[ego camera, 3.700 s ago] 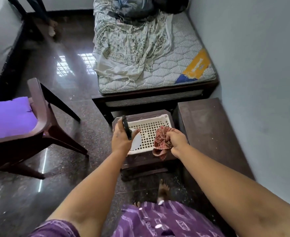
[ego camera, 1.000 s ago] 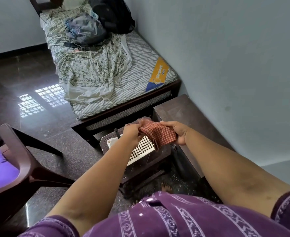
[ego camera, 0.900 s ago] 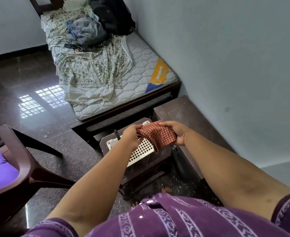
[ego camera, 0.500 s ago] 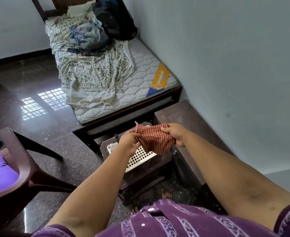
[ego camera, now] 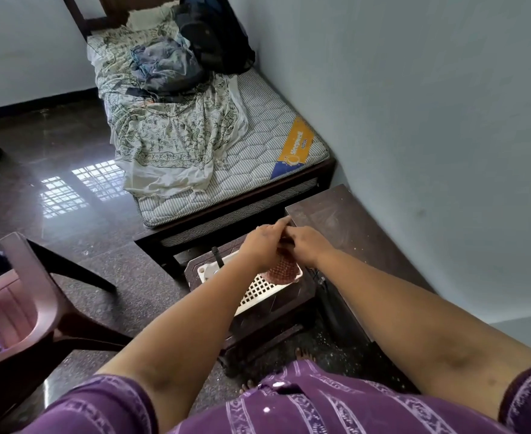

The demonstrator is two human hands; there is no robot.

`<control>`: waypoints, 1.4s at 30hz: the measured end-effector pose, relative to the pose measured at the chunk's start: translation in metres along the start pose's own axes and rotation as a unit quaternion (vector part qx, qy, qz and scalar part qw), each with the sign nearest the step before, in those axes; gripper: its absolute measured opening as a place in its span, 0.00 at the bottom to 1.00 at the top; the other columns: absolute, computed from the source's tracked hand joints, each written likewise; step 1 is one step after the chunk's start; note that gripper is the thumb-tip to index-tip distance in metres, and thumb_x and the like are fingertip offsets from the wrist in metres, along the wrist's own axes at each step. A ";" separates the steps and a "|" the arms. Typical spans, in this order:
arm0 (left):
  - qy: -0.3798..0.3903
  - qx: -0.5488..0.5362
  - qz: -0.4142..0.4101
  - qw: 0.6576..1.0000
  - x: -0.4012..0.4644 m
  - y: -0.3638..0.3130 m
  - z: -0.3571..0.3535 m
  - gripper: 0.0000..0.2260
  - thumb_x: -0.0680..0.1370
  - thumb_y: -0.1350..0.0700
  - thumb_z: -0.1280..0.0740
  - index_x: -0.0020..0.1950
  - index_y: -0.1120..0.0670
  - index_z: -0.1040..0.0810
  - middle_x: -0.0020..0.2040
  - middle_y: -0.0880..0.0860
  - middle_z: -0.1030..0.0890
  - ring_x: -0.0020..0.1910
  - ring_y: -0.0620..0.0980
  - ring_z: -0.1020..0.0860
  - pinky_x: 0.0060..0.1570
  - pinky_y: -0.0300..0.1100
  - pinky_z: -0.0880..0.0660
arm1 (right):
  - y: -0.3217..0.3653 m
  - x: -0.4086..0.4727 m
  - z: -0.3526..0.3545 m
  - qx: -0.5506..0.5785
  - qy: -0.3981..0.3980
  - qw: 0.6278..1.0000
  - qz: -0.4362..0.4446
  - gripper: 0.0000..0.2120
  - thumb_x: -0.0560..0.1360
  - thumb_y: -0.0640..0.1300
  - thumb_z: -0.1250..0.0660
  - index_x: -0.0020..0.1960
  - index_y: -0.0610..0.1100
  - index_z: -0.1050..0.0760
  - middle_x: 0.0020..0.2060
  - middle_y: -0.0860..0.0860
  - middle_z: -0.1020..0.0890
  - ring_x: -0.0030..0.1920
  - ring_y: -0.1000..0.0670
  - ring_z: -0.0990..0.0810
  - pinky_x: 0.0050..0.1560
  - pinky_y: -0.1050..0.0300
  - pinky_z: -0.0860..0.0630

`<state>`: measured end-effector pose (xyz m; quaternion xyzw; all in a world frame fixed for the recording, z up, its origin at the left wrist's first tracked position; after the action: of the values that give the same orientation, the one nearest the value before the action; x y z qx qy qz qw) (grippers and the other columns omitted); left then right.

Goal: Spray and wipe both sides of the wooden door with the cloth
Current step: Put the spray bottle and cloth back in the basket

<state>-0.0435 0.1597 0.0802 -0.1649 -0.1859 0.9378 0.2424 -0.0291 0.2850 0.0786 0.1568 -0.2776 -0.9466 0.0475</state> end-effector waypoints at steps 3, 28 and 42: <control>0.011 0.053 0.016 0.998 0.003 0.008 0.005 0.25 0.79 0.53 0.33 0.75 0.54 0.34 0.63 0.58 0.21 0.62 0.62 0.24 0.62 0.51 0.30 | -0.004 -0.002 0.004 -0.007 -0.049 0.998 0.038 0.10 0.79 0.47 0.35 0.59 0.47 0.25 0.50 0.44 0.17 0.52 0.41 0.20 0.49 0.50 0.25; 0.074 -0.445 0.268 0.851 -0.032 0.057 -0.013 0.08 0.79 0.65 0.38 0.52 0.57 0.20 0.45 0.53 0.20 0.47 0.54 0.23 0.51 0.46 0.26 | -0.057 -0.014 0.012 0.580 0.055 0.766 -0.271 0.12 0.81 0.42 0.37 0.57 0.34 0.22 0.45 0.41 0.16 0.45 0.42 0.17 0.49 0.47 0.21; 0.080 -0.672 0.419 0.605 -0.087 0.067 -0.123 0.09 0.77 0.69 0.33 0.57 0.65 0.23 0.55 0.60 0.17 0.57 0.59 0.20 0.61 0.54 0.23 | -0.097 -0.012 -0.053 0.404 0.183 0.813 -0.376 0.15 0.79 0.35 0.35 0.63 0.31 0.27 0.48 0.37 0.16 0.48 0.39 0.17 0.45 0.47 0.21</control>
<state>0.0518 0.0935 -0.0373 -0.4154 -0.6542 0.5313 -0.3423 -0.0005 0.3417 -0.0127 0.4248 -0.5405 -0.6470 -0.3300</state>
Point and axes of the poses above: each hand's wrist, its own x-axis towards the middle knuckle, its own z-axis out of the back of the hand, y = z × x, the point moved 3 cm from there along x, towards the middle knuckle
